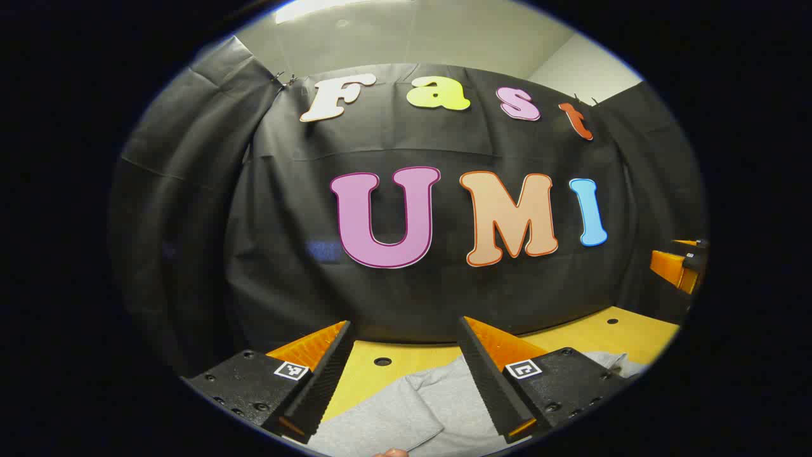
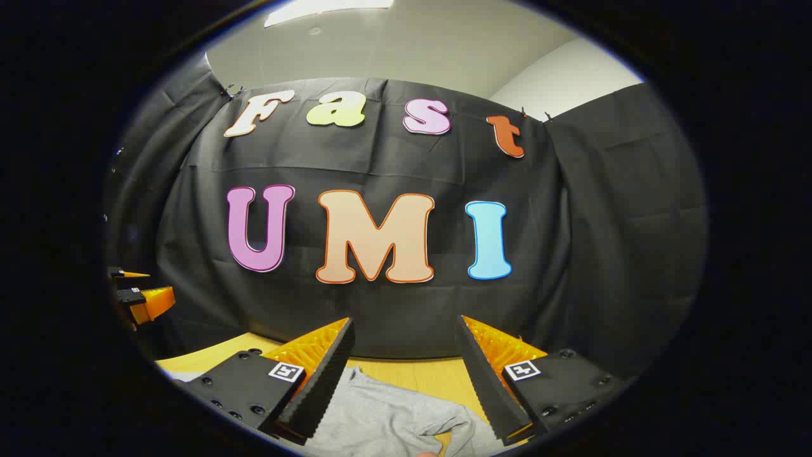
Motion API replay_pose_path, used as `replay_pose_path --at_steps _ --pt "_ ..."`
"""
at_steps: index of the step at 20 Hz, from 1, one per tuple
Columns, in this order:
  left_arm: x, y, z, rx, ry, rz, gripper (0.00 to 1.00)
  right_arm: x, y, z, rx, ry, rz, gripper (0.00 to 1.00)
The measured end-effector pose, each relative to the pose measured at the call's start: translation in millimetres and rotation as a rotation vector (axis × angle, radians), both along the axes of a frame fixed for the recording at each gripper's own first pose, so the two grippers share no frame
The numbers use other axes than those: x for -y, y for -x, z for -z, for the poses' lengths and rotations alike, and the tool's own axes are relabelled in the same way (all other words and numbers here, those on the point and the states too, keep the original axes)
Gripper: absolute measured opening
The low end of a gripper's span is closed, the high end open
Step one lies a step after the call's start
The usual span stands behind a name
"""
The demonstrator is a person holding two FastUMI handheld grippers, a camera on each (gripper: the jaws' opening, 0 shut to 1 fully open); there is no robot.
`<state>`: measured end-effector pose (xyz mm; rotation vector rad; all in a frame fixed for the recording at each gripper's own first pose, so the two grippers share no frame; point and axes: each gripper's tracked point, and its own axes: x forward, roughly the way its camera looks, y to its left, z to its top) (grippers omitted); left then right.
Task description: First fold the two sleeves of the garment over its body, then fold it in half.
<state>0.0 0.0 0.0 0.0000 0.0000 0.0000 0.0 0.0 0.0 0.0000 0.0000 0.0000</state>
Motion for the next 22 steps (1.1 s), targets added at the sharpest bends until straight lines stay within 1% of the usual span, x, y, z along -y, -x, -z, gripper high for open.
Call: replay_pose_path --at_steps 4,7,8,9,15,18,22 --pt "-1.5 -0.9 0.7 0.003 -0.006 0.003 0.96 1.4 -2.0 -1.8 0.001 -0.013 0.01 0.99" --pt "-2.8 0.4 -3.9 0.015 -0.01 0.006 0.96 2.4 -1.6 -3.6 0.007 -0.001 0.014 0.99" --pt "-3.4 0.5 -2.9 0.016 -0.012 0.005 0.97 2.4 -1.5 -3.6 0.008 0.001 0.015 0.99" --pt "-3.7 0.9 -3.0 0.017 -0.013 0.006 0.96 2.1 -1.4 -3.6 0.006 0.003 0.015 0.99" --pt "-5.5 4.7 -3.0 0.017 -0.024 0.011 0.96 7.3 4.4 1.4 -0.005 0.015 0.025 0.99" --pt "-3.2 3.9 -2.2 0.018 -0.027 0.018 0.96 17.1 8.1 6.6 -0.017 0.015 0.037 0.99" --pt "1.0 4.2 -3.3 0.023 -0.032 0.031 0.96 42.8 12.0 16.3 -0.042 0.034 0.078 0.99"
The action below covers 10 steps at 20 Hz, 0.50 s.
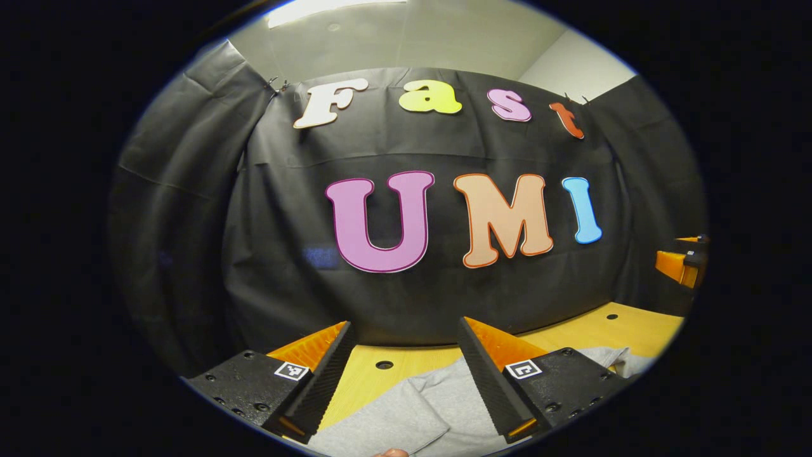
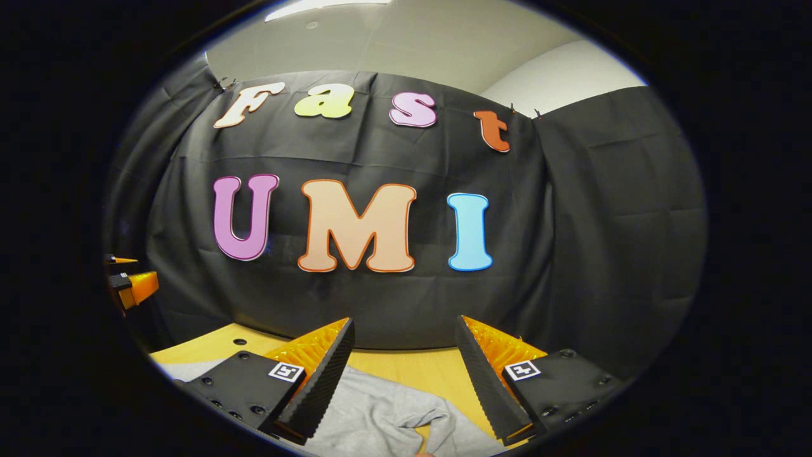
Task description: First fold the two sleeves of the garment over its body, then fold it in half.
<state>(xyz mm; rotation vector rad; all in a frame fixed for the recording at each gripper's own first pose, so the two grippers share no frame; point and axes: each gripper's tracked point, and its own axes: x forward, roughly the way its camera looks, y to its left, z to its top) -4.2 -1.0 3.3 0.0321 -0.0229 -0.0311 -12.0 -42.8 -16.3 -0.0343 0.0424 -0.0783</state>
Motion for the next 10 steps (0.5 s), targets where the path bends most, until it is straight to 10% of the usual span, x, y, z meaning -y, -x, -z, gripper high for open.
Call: replay_pose_path --at_steps 10 --pt "3.3 -0.6 4.0 -0.01 -0.005 0.013 0.96 87.7 22.0 50.9 -0.14 0.067 0.123 0.99"
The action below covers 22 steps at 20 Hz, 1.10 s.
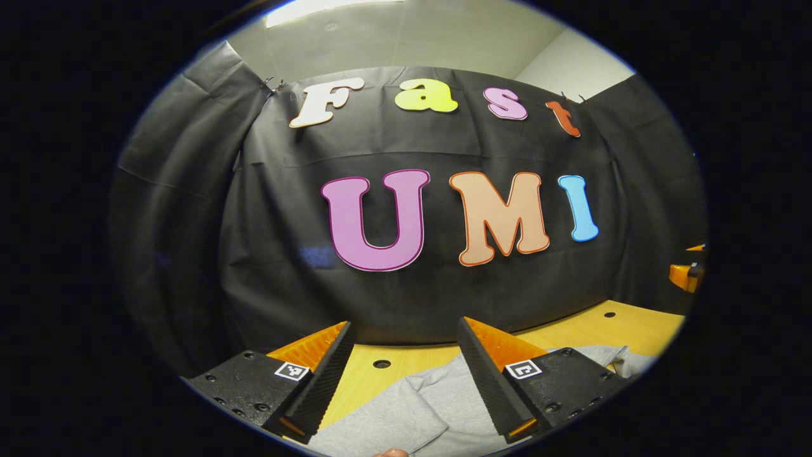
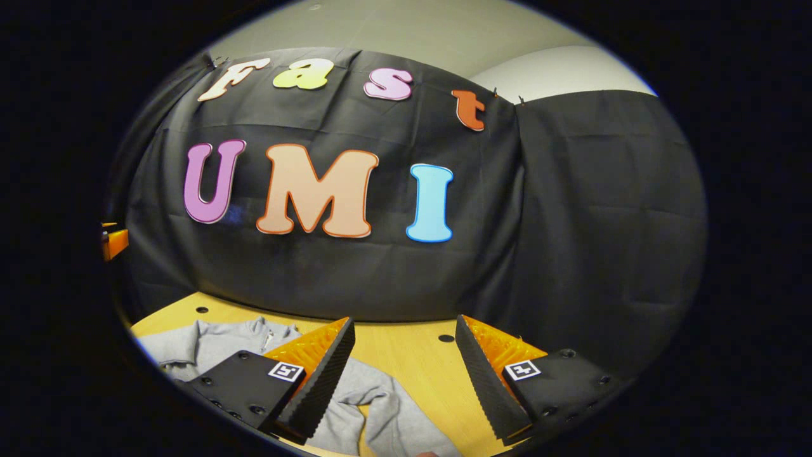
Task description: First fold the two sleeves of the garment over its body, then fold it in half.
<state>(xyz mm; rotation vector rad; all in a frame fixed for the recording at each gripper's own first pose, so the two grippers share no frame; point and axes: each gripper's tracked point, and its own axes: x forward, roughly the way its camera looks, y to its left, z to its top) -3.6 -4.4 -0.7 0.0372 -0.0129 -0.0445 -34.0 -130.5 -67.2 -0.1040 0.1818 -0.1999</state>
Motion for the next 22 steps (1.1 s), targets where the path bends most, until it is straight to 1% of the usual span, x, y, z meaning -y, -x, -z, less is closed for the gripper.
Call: replay_pose_path --at_steps 4,9,10,11,12,13,17,22 --pt "4.9 -0.7 4.0 -0.008 0.002 0.005 0.96 38.1 22.5 31.9 -0.082 0.012 0.063 1.0" --pt "14.5 -3.9 6.6 -0.016 0.006 0.021 0.96 68.6 52.2 77.1 -0.202 0.023 0.116 0.99" --pt "16.7 -4.0 7.7 -0.017 0.006 0.024 0.98 75.7 56.2 88.1 -0.233 0.022 0.127 0.99" --pt "19.0 -4.3 7.5 -0.017 0.006 0.028 0.96 81.3 63.0 99.3 -0.264 0.02 0.138 0.99" --pt "20.9 -5.2 9.3 -0.018 0.004 0.031 0.96 85.4 74.1 111.1 -0.295 0.015 0.149 1.0" --pt "22.3 -5.0 9.9 -0.02 0.002 0.033 0.96 88.3 83.4 120.9 -0.324 0.006 0.156 0.99" --pt "25.9 -5.3 14.3 -0.032 0.007 0.035 0.95 98.5 113.0 166.4 -0.448 -0.038 0.193 1.0" --pt "26.8 -6.5 18.3 -0.041 0.004 0.032 0.96 102.2 140.3 207.2 -0.567 -0.103 0.231 1.0"
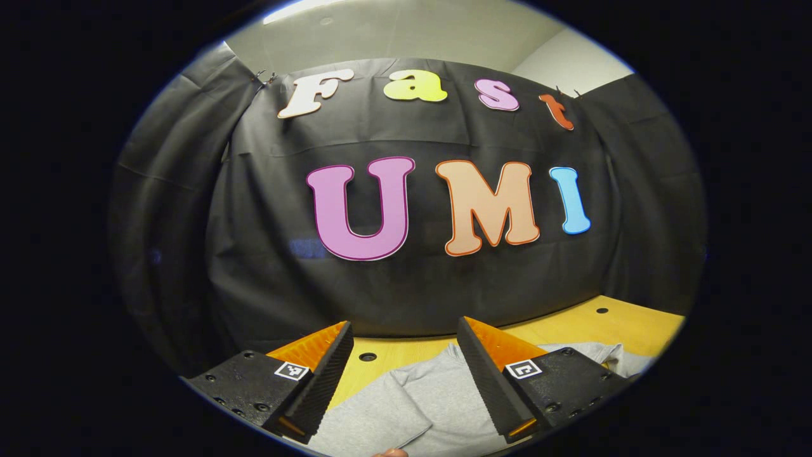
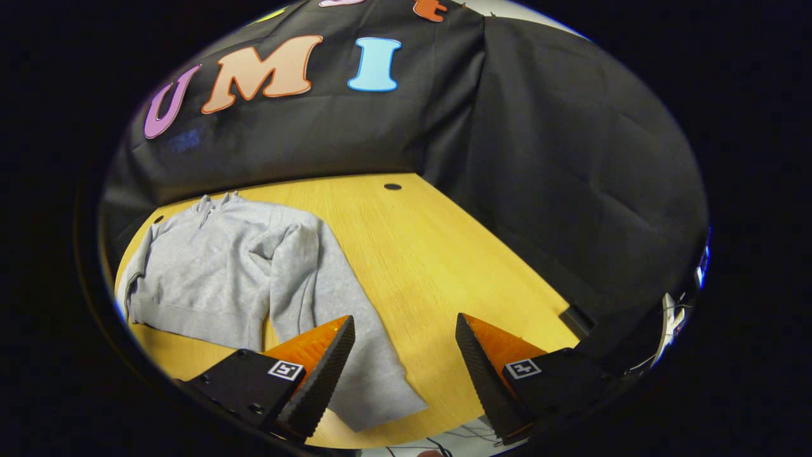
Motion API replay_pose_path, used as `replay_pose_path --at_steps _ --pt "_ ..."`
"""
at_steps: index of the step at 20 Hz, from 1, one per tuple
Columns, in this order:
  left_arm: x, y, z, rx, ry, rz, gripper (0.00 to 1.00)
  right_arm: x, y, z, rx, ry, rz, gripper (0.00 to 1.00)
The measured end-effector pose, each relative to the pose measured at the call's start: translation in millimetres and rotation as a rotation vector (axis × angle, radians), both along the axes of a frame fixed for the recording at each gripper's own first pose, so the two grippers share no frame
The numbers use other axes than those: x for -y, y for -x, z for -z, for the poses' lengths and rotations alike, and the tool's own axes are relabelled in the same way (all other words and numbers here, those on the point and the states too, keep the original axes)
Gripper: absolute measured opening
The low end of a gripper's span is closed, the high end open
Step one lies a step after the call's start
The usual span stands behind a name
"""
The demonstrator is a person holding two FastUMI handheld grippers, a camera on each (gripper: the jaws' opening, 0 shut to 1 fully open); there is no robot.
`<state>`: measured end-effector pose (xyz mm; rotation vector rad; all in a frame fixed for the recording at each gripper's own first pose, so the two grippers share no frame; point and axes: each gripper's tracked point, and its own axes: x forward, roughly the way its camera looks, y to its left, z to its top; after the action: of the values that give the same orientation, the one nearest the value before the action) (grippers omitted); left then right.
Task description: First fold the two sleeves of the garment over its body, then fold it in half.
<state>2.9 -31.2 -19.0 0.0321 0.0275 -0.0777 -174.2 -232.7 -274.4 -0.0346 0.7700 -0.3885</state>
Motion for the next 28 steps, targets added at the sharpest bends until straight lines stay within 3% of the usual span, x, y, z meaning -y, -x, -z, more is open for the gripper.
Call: replay_pose_path --at_steps 13,15,16,17,18,19,23,28 --pt "-2.8 -2.8 8.6 -0.023 -0.003 -0.014 0.96 -36.6 49.6 69.5 -0.254 -0.212 0.011 1.0" --pt "-5.3 -3.6 10.2 -0.023 -0.009 -0.02 0.96 -38.2 47.8 71.6 -0.255 -0.218 0.012 0.94" --pt "-6.8 -4.2 9.4 -0.023 -0.011 -0.022 0.96 -38.3 46.9 70.4 -0.255 -0.216 0.004 0.84" --pt "-7.4 -4.8 8.9 -0.024 -0.012 -0.023 0.96 -41.1 46.3 72.3 -0.262 -0.223 -0.006 0.83" --pt "-8.4 -3.9 9.8 -0.025 -0.013 -0.024 0.96 -44.2 44.5 71.6 -0.26 -0.226 -0.016 0.68" --pt "-8.9 -5.2 10.6 -0.026 -0.014 -0.026 0.96 -47.9 42.9 72.6 -0.261 -0.235 -0.021 0.62" --pt "-11.4 -5.1 8.3 -0.019 -0.02 -0.03 0.96 -53.8 35.2 66.1 -0.218 -0.273 0.035 0.04" --pt "-19.7 -4.8 6.4 -0.011 -0.018 -0.049 0.96 -48.5 -4.8 33.9 -0.101 -0.292 0.062 0.04"
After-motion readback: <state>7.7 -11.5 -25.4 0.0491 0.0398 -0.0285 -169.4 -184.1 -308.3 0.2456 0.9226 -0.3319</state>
